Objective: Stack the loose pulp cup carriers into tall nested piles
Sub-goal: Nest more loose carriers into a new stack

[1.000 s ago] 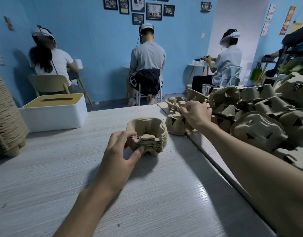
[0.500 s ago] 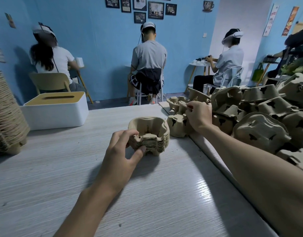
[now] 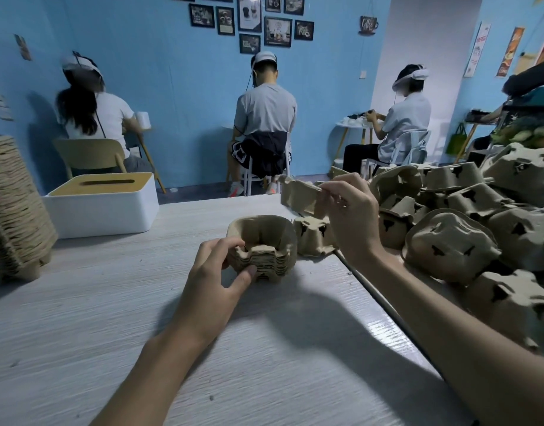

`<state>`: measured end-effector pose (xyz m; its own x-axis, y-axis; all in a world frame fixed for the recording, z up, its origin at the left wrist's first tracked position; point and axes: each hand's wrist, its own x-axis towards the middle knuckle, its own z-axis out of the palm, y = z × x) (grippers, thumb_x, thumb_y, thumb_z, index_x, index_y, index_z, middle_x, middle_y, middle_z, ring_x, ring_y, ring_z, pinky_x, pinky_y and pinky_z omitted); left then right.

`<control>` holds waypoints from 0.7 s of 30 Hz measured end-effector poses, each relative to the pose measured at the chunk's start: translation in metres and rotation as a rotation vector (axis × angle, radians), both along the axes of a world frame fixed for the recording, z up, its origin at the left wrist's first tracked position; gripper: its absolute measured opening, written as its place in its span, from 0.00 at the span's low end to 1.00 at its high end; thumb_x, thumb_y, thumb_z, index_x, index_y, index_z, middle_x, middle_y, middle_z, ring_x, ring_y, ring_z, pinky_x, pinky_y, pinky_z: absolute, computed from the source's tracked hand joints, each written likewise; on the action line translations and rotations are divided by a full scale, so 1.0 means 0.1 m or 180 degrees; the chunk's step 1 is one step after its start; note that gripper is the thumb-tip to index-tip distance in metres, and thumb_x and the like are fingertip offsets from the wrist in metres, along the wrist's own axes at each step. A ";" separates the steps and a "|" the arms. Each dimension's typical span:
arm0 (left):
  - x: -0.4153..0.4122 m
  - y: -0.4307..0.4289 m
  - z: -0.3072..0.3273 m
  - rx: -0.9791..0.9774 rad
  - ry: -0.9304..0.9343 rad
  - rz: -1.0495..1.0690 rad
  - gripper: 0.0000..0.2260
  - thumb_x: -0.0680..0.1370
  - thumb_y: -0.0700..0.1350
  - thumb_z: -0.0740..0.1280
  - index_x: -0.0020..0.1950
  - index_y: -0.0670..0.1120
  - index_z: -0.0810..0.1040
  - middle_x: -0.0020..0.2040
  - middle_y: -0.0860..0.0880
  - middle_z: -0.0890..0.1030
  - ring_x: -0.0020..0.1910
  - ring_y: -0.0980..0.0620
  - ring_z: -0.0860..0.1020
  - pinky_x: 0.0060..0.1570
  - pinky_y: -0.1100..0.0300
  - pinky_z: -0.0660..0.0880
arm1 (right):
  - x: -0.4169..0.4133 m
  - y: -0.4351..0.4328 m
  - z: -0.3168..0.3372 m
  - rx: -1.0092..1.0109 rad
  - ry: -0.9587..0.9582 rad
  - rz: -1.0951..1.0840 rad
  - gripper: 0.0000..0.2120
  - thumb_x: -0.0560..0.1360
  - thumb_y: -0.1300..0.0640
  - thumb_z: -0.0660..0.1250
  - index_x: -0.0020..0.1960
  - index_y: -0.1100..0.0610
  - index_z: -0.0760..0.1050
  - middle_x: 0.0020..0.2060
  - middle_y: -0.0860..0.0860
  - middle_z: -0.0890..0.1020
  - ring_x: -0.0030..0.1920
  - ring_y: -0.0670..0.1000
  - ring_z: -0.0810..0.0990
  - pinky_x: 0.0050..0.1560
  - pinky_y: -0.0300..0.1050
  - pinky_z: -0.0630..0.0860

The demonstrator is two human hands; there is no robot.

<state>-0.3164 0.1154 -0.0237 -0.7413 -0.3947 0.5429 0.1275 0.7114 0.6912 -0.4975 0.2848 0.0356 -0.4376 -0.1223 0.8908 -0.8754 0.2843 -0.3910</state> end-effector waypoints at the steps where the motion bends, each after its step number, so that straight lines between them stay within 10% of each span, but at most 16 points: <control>1: 0.00 0.00 0.00 -0.0003 -0.0005 -0.0005 0.17 0.75 0.44 0.74 0.60 0.57 0.75 0.57 0.54 0.74 0.56 0.55 0.76 0.56 0.71 0.69 | 0.07 0.01 -0.02 -0.0055 0.0000 0.0099 0.07 0.72 0.70 0.70 0.47 0.62 0.84 0.44 0.51 0.78 0.47 0.54 0.77 0.45 0.35 0.73; 7: -0.01 0.00 0.00 0.0027 0.0017 -0.0040 0.17 0.76 0.45 0.74 0.63 0.55 0.75 0.58 0.52 0.74 0.58 0.53 0.77 0.59 0.60 0.74 | 0.32 0.02 -0.12 -0.0265 -0.0188 0.0405 0.06 0.74 0.69 0.70 0.48 0.62 0.83 0.47 0.55 0.80 0.47 0.51 0.79 0.42 0.30 0.73; 11: -0.01 0.00 -0.01 0.0219 0.0084 -0.0157 0.21 0.76 0.45 0.73 0.65 0.58 0.69 0.60 0.53 0.75 0.59 0.53 0.77 0.61 0.53 0.76 | 0.32 -0.08 -0.11 -0.0234 -0.0012 0.0431 0.07 0.74 0.69 0.71 0.49 0.63 0.83 0.48 0.55 0.79 0.49 0.54 0.80 0.46 0.47 0.79; 21: -0.02 0.00 -0.05 0.0353 0.0101 -0.0110 0.43 0.75 0.48 0.74 0.78 0.62 0.47 0.62 0.52 0.75 0.60 0.55 0.78 0.58 0.64 0.73 | 0.33 -0.23 -0.19 0.0081 0.0184 0.0572 0.14 0.72 0.74 0.68 0.54 0.62 0.82 0.51 0.56 0.80 0.50 0.51 0.79 0.51 0.41 0.78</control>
